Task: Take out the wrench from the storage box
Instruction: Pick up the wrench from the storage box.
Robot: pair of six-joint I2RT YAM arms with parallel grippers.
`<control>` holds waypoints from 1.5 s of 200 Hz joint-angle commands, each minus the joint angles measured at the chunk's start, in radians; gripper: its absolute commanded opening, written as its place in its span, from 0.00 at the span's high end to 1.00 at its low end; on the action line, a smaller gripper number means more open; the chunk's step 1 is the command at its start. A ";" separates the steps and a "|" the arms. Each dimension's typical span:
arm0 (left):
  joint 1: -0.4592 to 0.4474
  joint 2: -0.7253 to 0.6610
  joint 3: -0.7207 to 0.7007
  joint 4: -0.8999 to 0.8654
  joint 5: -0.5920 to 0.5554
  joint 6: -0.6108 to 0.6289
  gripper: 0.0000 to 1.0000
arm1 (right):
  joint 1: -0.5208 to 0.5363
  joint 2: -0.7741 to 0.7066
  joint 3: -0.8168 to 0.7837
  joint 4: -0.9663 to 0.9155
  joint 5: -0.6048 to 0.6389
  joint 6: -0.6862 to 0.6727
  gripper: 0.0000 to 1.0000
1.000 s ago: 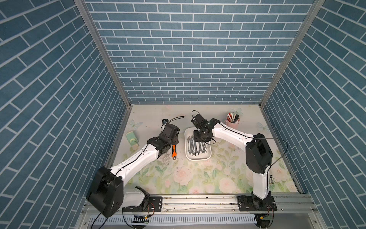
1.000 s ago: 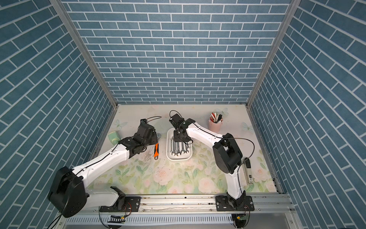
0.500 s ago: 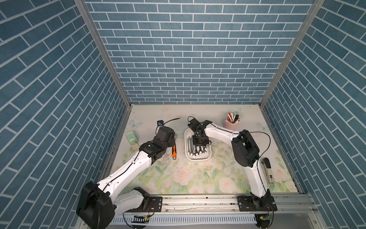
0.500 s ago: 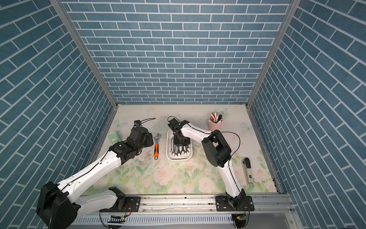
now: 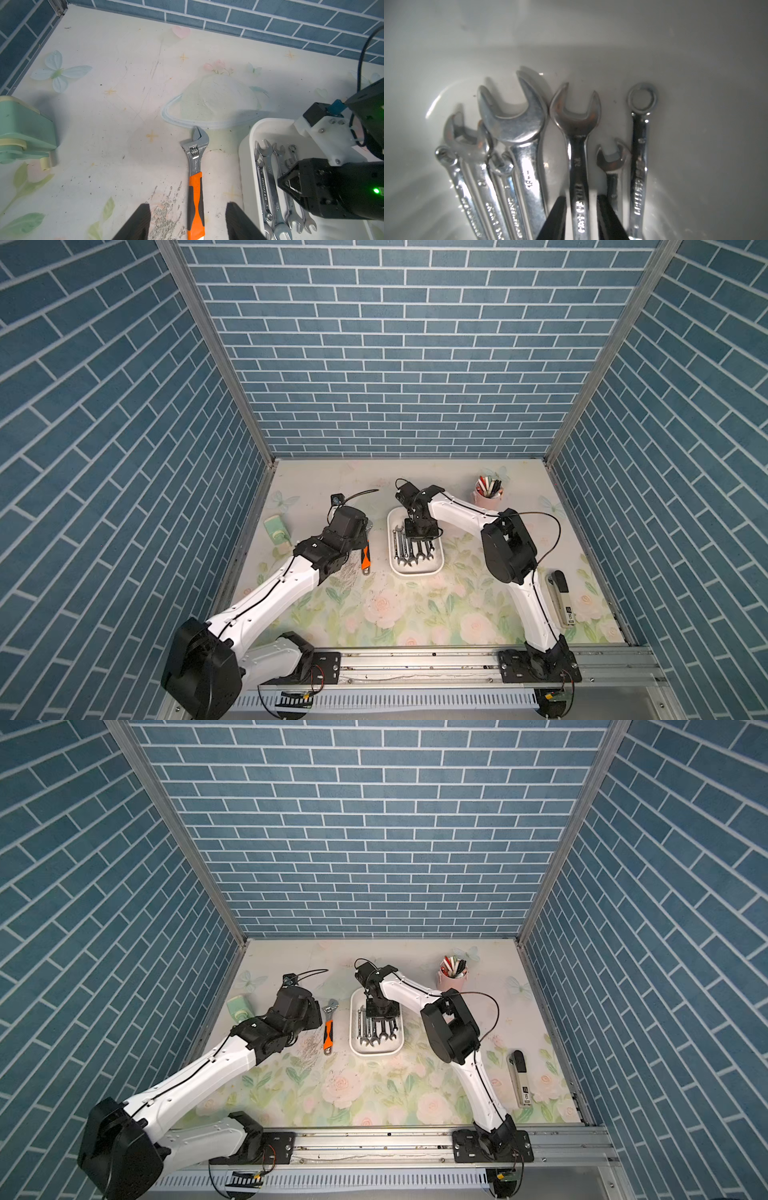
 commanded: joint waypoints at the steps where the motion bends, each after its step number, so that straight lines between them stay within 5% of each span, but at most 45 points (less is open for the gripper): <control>1: 0.006 -0.010 -0.003 -0.015 -0.018 0.014 0.37 | -0.008 0.067 0.037 -0.057 -0.004 -0.028 0.72; 96: 0.005 -0.007 -0.004 -0.023 -0.029 0.023 0.37 | -0.007 0.089 0.059 -0.081 -0.009 -0.026 0.89; 236: 0.006 -0.016 0.023 -0.062 -0.057 0.032 0.36 | -0.020 -0.147 0.170 -0.186 0.058 -0.055 0.92; 300: 0.006 -0.016 0.044 -0.079 -0.066 0.036 0.36 | -0.092 -0.262 0.099 -0.205 0.083 -0.125 0.92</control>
